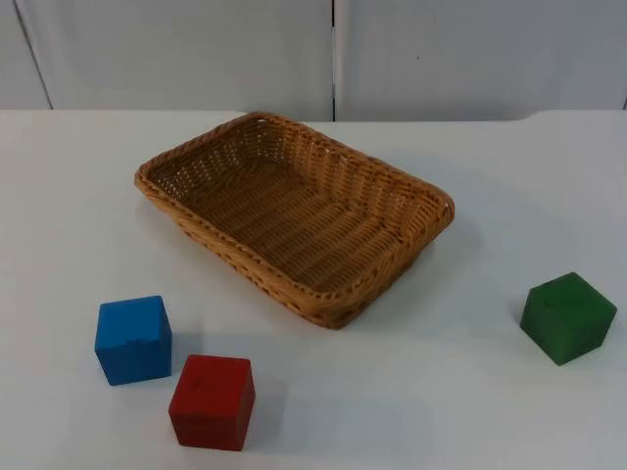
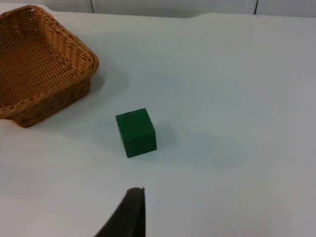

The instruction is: Pick up one cube with each hand and place exactly two cubes into the same basket, leaving the remaining cube outside.

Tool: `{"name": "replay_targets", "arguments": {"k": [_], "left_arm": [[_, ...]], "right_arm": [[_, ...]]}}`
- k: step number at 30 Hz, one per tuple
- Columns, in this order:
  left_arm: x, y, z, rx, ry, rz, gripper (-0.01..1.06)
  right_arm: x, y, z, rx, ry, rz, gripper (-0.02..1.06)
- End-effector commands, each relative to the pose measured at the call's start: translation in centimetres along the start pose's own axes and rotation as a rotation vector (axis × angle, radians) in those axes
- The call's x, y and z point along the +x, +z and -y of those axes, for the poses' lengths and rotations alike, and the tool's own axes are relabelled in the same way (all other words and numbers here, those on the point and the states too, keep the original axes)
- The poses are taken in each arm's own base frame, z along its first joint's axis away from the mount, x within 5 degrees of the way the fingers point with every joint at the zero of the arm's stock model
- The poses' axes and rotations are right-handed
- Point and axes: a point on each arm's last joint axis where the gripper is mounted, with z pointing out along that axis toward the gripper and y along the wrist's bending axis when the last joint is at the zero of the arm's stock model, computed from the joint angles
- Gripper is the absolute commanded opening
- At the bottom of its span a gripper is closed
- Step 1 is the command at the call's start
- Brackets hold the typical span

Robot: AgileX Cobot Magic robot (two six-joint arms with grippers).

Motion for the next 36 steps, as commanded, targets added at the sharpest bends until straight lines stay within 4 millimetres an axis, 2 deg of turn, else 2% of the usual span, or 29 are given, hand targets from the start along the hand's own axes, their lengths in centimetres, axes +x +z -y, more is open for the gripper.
{"name": "replay_targets", "arguments": {"k": [1,21,27,36], "left_arm": [[0.0,0.0,0.2,0.014,-0.010,0.011,1.05],[-0.1,0.0,0.2,0.025,-0.015,0.018,1.01],[-0.8,-0.6,0.2,0.025,-0.015,0.045,1.01],[-2.7,0.1,0.3,0.028,-0.018,0.013,1.01]], "right_arm": [[0.0,0.0,0.1,0.012,-0.001,0.008,1.05],[-0.2,-0.1,0.2,0.027,-0.017,0.010,1.03],[-1.8,0.5,0.3,0.032,-0.025,-0.030,1.03],[-3.8,1.9,0.4,0.031,-0.024,-0.084,1.03]]}}
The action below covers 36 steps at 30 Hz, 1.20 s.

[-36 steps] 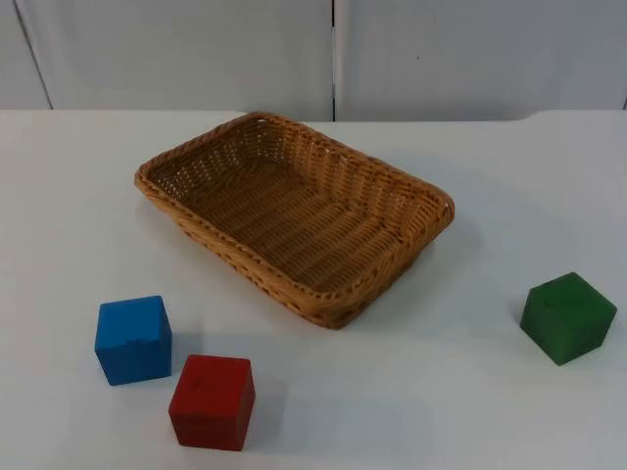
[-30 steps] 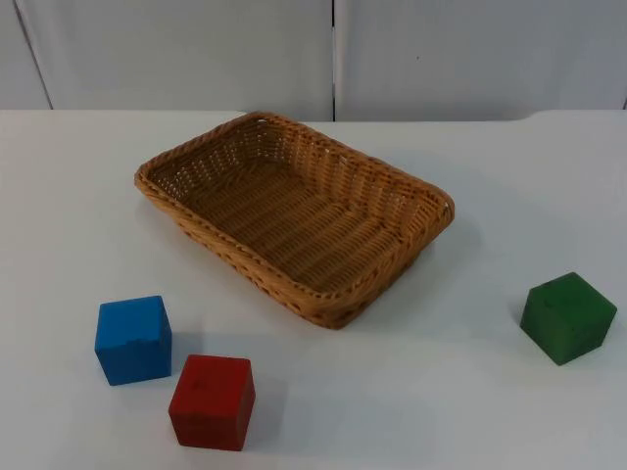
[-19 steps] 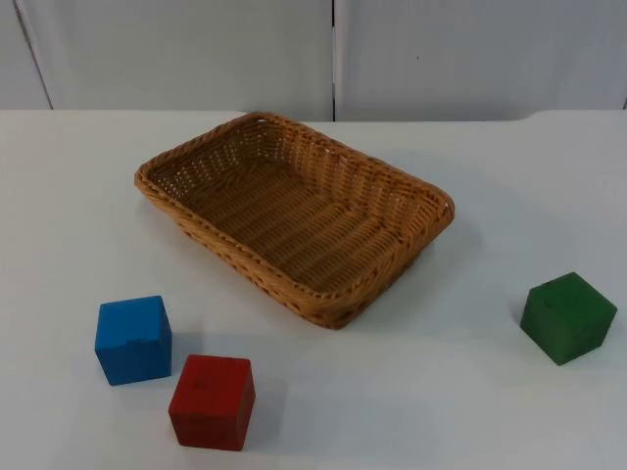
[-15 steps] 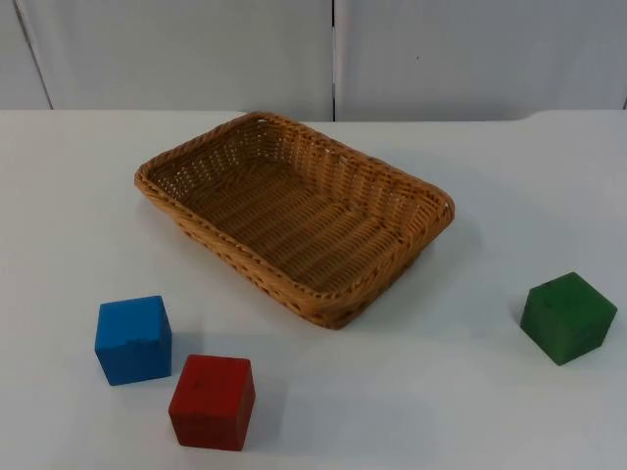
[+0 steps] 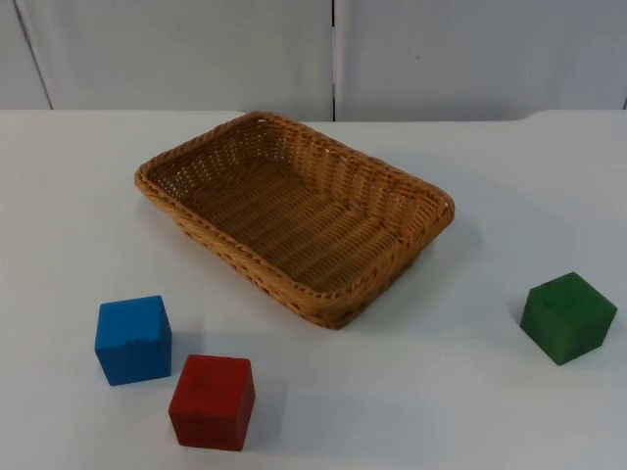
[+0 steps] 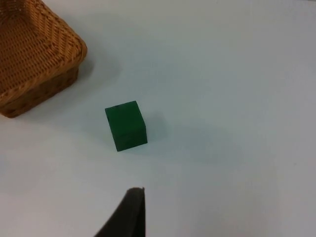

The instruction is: Pick up one cube with each hand and place exactly two cubes into the same basket, leaving the remaining cube outside.

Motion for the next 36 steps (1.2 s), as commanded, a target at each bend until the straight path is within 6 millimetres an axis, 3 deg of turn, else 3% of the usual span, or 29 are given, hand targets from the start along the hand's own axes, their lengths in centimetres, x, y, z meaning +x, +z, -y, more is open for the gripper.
{"name": "replay_targets", "arguments": {"k": [1,11,25,36], "left_arm": [[-0.8,0.1,0.2,0.019,-0.014,0.007,1.01],[-3.1,1.1,0.6,0.068,-0.045,-0.021,1.01],[-4.9,1.3,0.8,0.085,-0.043,-0.021,1.01],[-6.1,2.9,1.6,0.170,-0.061,-0.074,1.01]], "right_arm": [[-0.8,0.3,0.1,0.012,-0.002,0.015,1.03],[-1.5,1.4,0.1,0.002,-0.006,-0.019,1.03],[-3.1,0.3,0.1,0.005,-0.006,0.048,1.03],[-7.3,2.3,0.3,-0.003,-0.029,-0.062,1.03]]}}
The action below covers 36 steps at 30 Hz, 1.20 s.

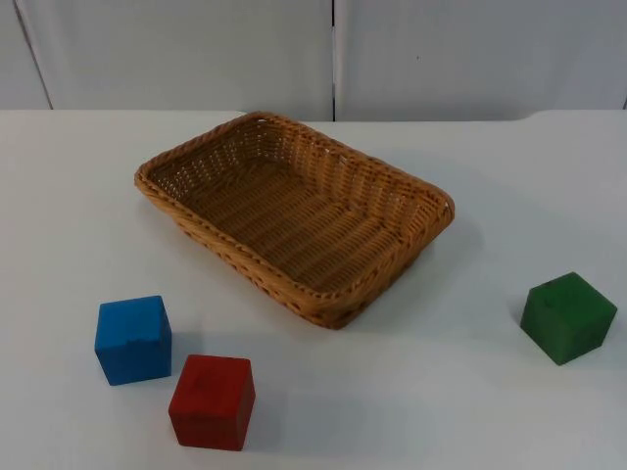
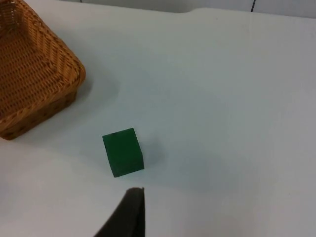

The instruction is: Pick up one cube with each hand and place exactly two cubes into the same basket, leaving the remaining cube outside.

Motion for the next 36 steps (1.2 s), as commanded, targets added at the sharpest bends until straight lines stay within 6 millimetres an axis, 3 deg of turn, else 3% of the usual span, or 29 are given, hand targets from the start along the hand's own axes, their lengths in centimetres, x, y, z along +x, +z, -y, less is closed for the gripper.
{"name": "replay_targets", "arguments": {"k": [1,15,28,36], "left_arm": [[-0.6,0.5,0.2,0.023,-0.019,0.005,1.01],[-1.7,3.6,-0.2,0.031,-0.005,-0.092,1.01],[-3.0,7.7,-0.6,0.055,0.027,-0.188,1.01],[-4.0,9.3,-0.8,0.056,0.038,-0.228,1.01]], "right_arm": [[-1.6,0.7,0.1,-0.008,-0.002,-0.032,1.03],[-3.0,4.7,-0.2,-0.055,0.012,-0.178,1.03],[-3.4,10.8,-0.5,-0.113,0.033,-0.373,1.03],[-4.8,12.4,-0.7,-0.152,0.038,-0.434,1.03]]}}
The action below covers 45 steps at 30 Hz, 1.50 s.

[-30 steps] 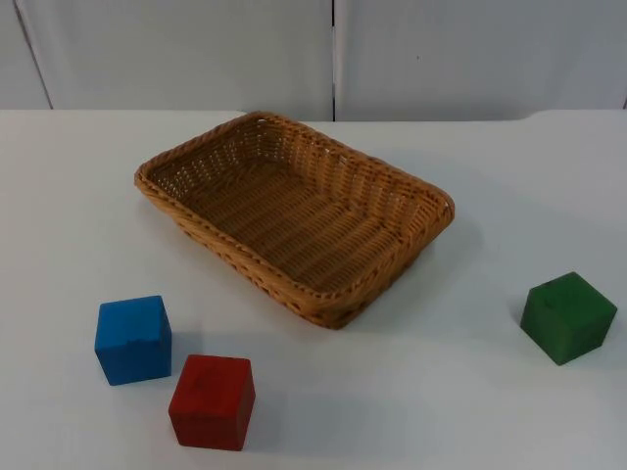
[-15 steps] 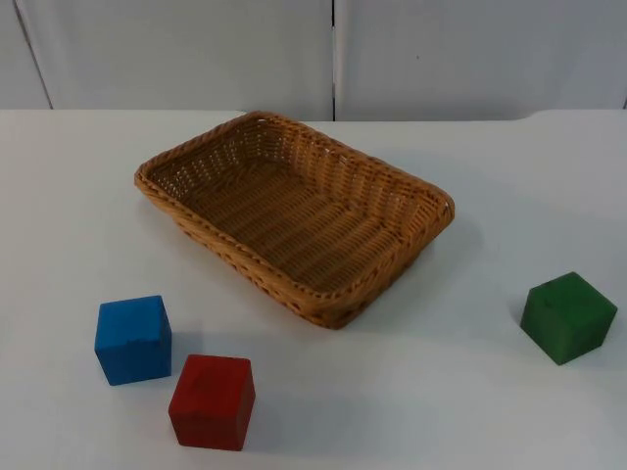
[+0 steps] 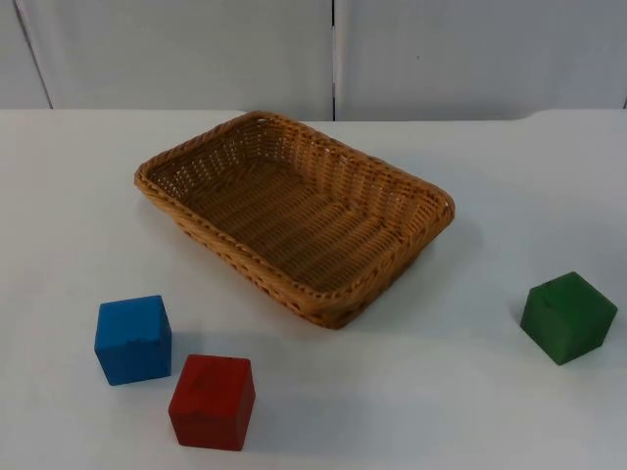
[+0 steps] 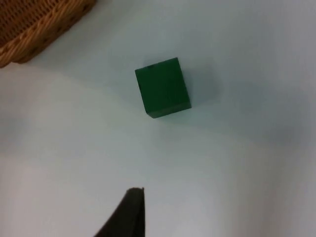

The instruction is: Pick up one cube with each hand and place exactly two cubes into the same basket, leaving the remaining cube outside.

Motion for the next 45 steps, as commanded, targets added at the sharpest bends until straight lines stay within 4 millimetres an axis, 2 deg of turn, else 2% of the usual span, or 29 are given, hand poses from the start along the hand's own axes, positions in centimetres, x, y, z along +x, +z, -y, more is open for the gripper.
{"name": "replay_targets", "arguments": {"k": [1,8,13,18,19,22,30,41,45], "left_arm": [[-0.6,0.2,0.0,0.005,-0.003,0.013,1.01],[-1.2,1.6,-0.4,0.005,-0.017,-0.018,1.01],[-1.4,2.6,-0.5,0.014,-0.036,-0.041,1.01],[-1.4,3.8,-0.6,0.030,-0.063,-0.084,1.01],[-1.4,3.8,-0.6,0.030,-0.063,-0.084,1.01],[-1.4,4.2,-0.6,0.049,-0.089,-0.098,1.01],[-1.4,4.8,-0.6,0.061,-0.107,-0.120,1.01],[-1.5,7.6,-0.5,0.132,-0.196,-0.193,1.01],[-1.3,8.5,-0.4,0.139,-0.199,-0.227,1.01]], "right_arm": [[-0.5,-0.1,0.0,-0.006,-0.004,-0.005,1.03],[-1.6,0.8,0.1,-0.009,-0.005,-0.025,1.03],[-2.5,1.7,-1.1,-0.032,-0.064,-0.037,1.03],[-3.2,3.8,-3.1,-0.049,-0.159,-0.056,1.03],[-3.2,3.8,-3.1,-0.049,-0.159,-0.056,1.03],[-3.4,5.6,-3.5,-0.046,-0.172,-0.099,1.03],[-4.0,8.5,-3.4,-0.040,-0.165,-0.119,1.03],[-4.4,12.7,-3.2,-0.026,-0.169,-0.136,1.03],[-4.3,13.5,-3.2,-0.025,-0.167,-0.156,1.03]]}}
